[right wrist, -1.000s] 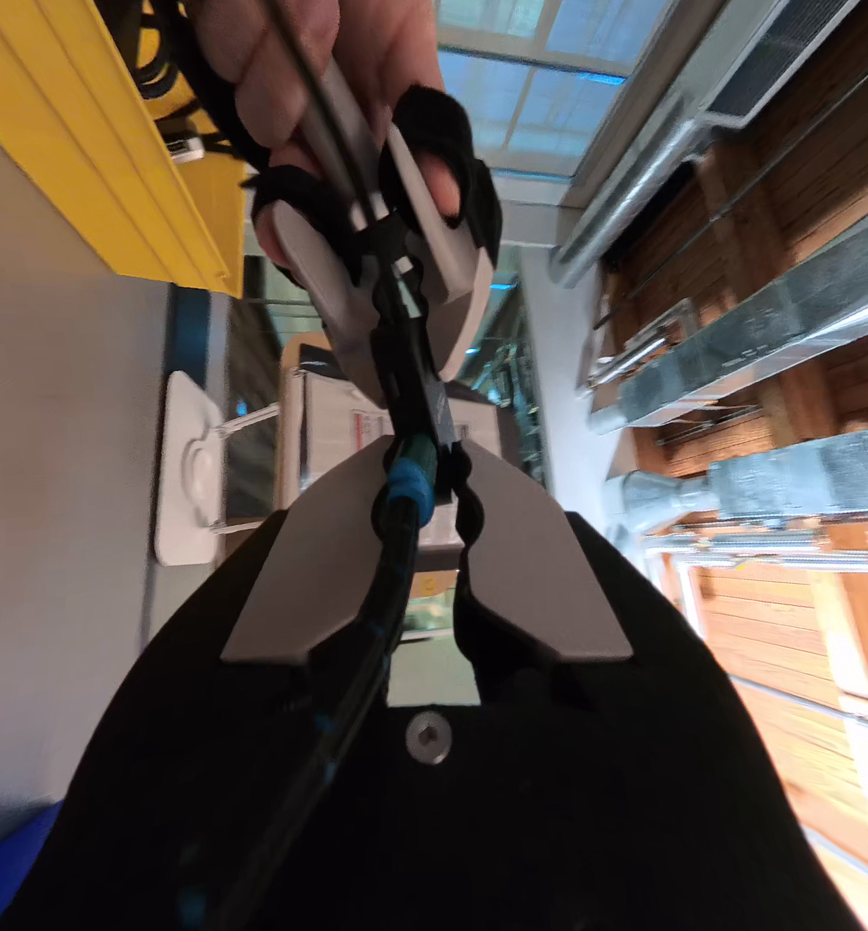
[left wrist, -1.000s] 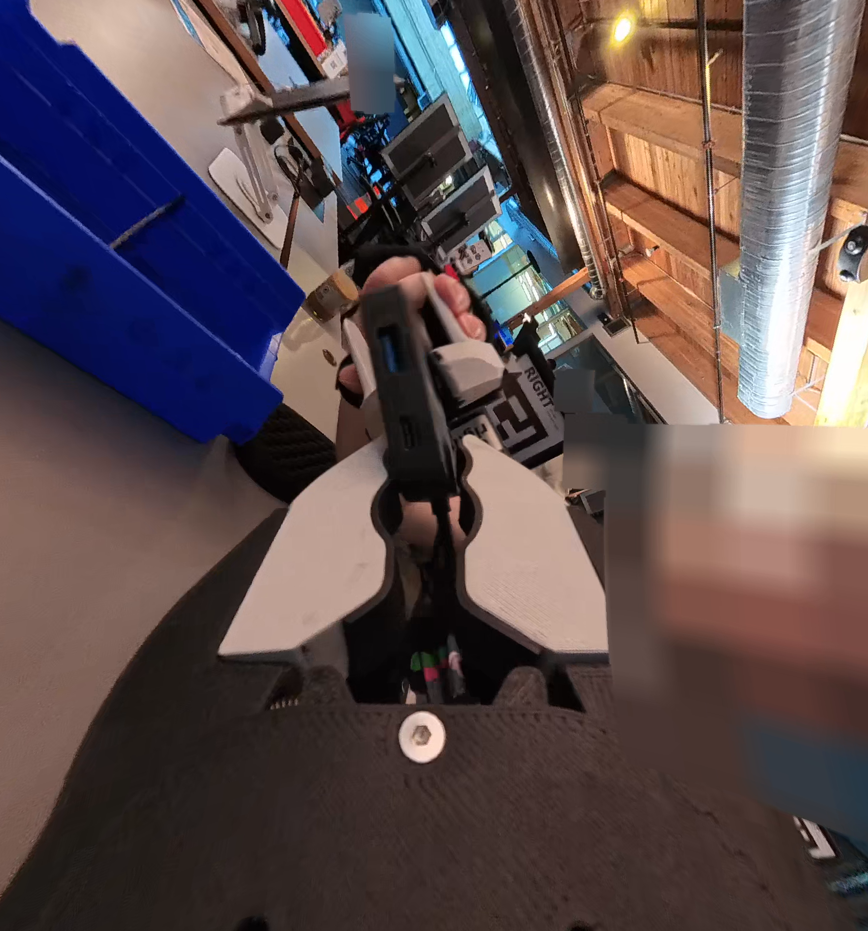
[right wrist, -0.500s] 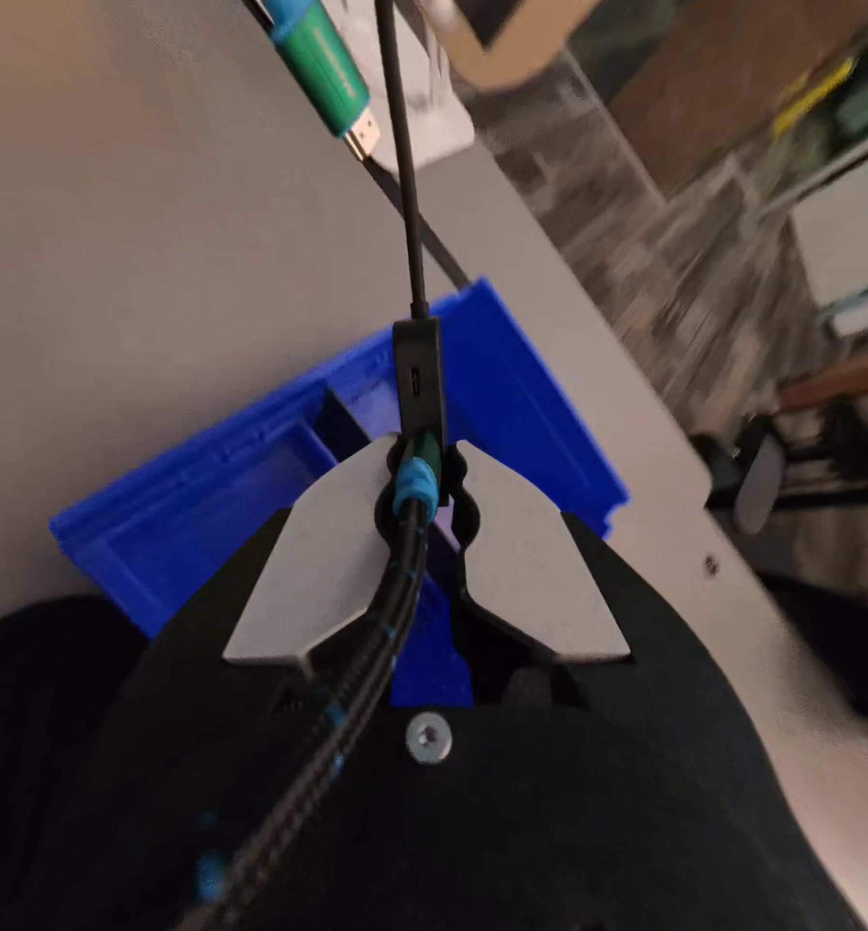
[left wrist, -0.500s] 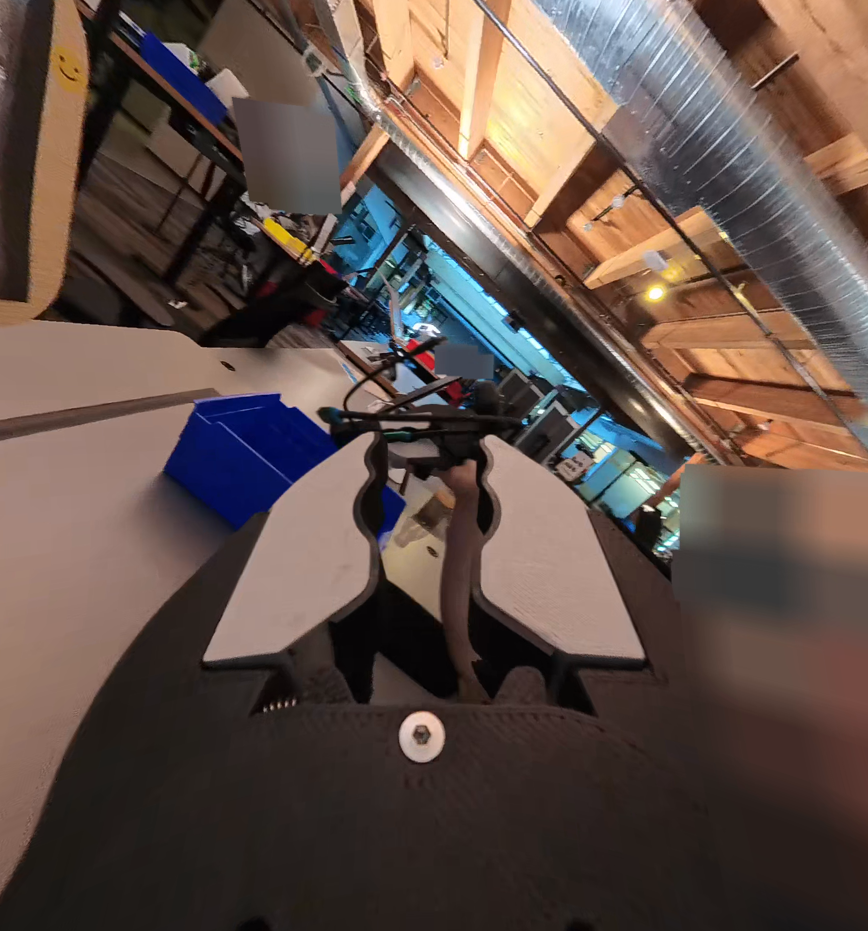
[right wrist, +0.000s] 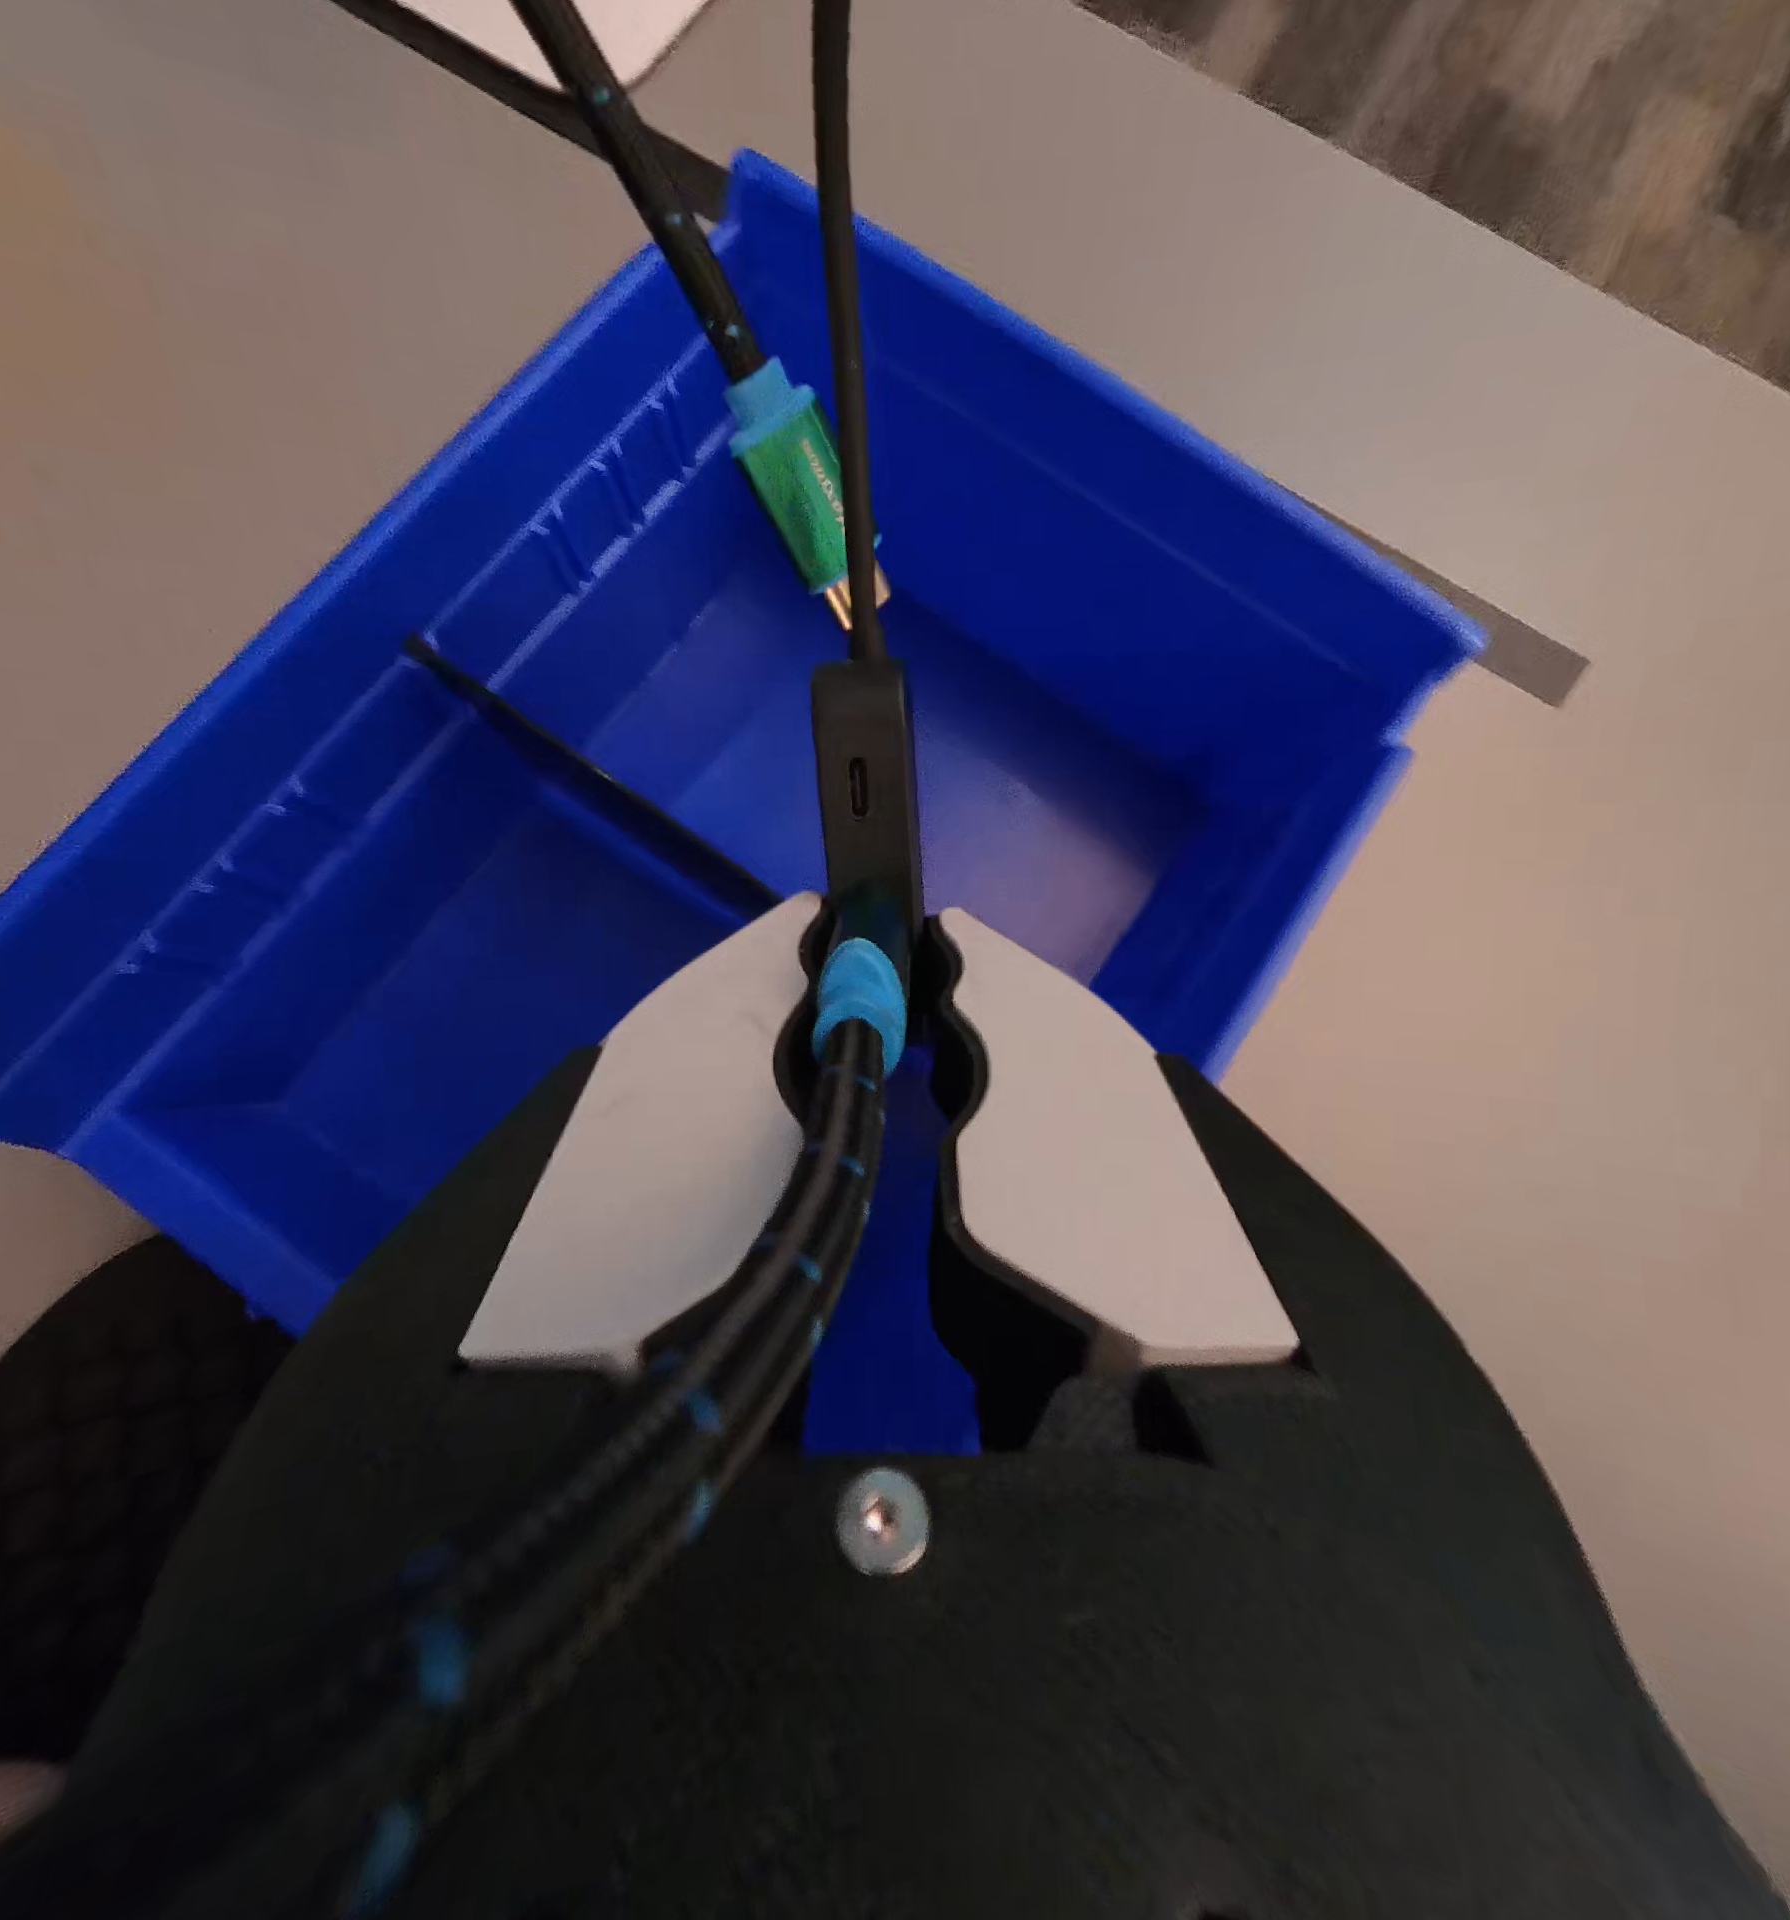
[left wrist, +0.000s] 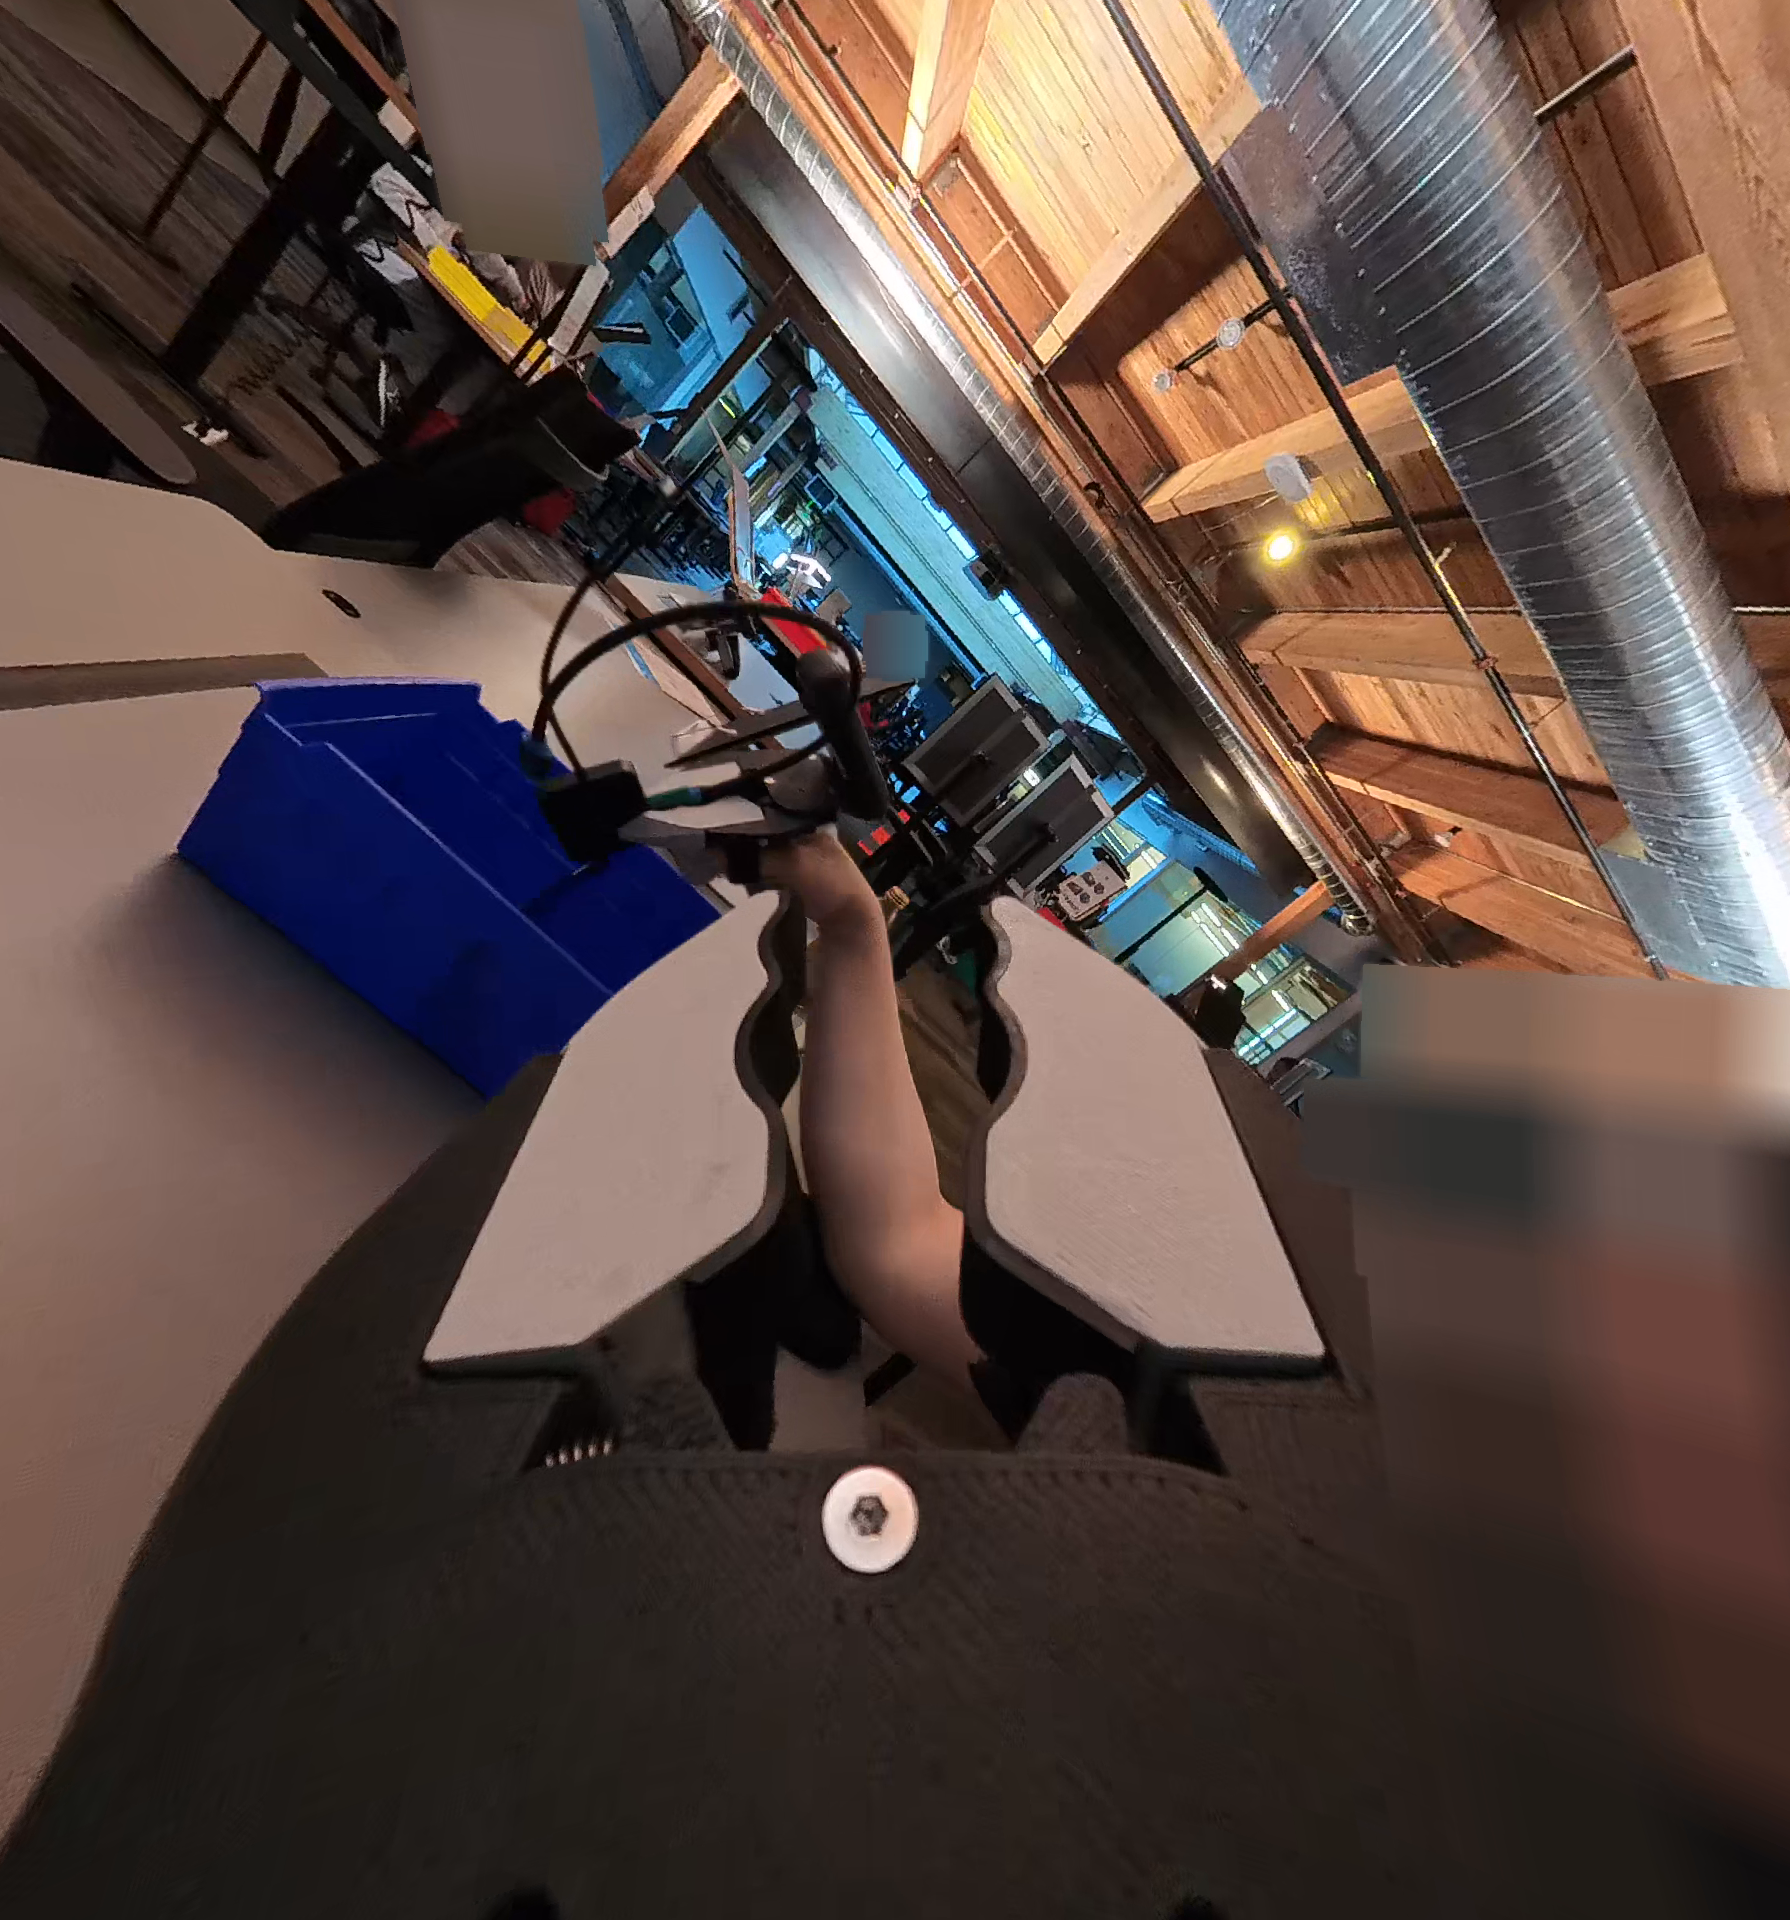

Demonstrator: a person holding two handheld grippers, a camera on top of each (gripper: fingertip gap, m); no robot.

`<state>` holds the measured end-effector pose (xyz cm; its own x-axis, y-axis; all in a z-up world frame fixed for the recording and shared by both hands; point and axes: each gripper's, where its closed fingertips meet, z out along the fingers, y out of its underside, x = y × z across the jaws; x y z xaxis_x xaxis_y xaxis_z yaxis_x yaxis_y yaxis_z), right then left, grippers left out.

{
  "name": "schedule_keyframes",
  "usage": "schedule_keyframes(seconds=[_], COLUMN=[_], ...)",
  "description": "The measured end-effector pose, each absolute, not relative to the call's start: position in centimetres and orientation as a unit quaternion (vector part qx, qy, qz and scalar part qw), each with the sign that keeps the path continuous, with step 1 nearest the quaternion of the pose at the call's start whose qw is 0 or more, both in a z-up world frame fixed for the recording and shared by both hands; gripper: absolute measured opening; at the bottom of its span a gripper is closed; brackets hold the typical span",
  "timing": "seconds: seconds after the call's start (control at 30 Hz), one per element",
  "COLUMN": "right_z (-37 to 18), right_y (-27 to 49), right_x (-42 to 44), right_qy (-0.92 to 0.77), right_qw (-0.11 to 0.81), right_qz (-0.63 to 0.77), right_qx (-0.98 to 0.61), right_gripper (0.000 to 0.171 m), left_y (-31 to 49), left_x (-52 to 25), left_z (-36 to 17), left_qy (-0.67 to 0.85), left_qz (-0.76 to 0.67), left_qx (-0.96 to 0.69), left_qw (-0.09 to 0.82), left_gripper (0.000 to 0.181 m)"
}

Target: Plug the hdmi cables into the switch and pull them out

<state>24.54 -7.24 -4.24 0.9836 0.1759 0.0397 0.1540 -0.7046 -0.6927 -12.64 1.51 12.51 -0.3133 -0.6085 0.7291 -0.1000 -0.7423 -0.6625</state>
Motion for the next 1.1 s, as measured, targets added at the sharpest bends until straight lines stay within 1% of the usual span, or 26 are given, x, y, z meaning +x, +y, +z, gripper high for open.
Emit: schedule_keyframes(seconds=[0.13, 0.33, 0.57, 0.73, 0.83, 0.93, 1.03, 1.1], right_z=[-5.9, -9.2, -9.1, -8.9, -7.8, -5.7, -2.6, 0.3], right_y=[-5.5, -5.3, -5.5, -6.0, -6.2, -6.7, -7.4, -7.5], right_x=[24.6, 23.9, 24.4, 26.0, 26.3, 26.8, 27.6, 27.7], right_qy=[-0.114, -0.109, -0.126, -0.084, -0.063, -0.055, -0.042, -0.042], right_qw=[0.347, 0.277, 0.277, 0.283, 0.308, 0.334, 0.37, 0.412], right_qz=[0.018, 0.085, 0.054, 0.026, 0.034, 0.002, -0.06, -0.107], right_qx=[-0.931, -0.951, -0.951, -0.955, -0.949, -0.941, -0.926, -0.904], right_gripper=[0.017, 0.018, 0.018, 0.025, 0.026, 0.034, 0.039, 0.045], left_y=[1.5, 1.7, 1.5, 1.2, 1.2, 1.1, 1.6, 2.4], left_x=[-12.3, -11.6, -11.6, -11.9, -12.4, -13.4, -15.5, -17.7], left_z=[12.1, 11.4, 11.4, 11.8, 12.2, 13.0, 13.7, 13.7], left_qy=[0.317, 0.318, 0.317, 0.319, 0.318, 0.326, 0.338, 0.347], left_qz=[-0.745, -0.743, -0.746, -0.748, -0.749, -0.741, -0.702, -0.638], left_qx=[-0.564, -0.57, -0.568, -0.563, -0.561, -0.56, -0.58, -0.614], left_qw=[0.162, 0.15, 0.144, 0.146, 0.151, 0.174, 0.238, 0.308], left_gripper=[0.03, 0.029, 0.029, 0.029, 0.029, 0.029, 0.03, 0.032])
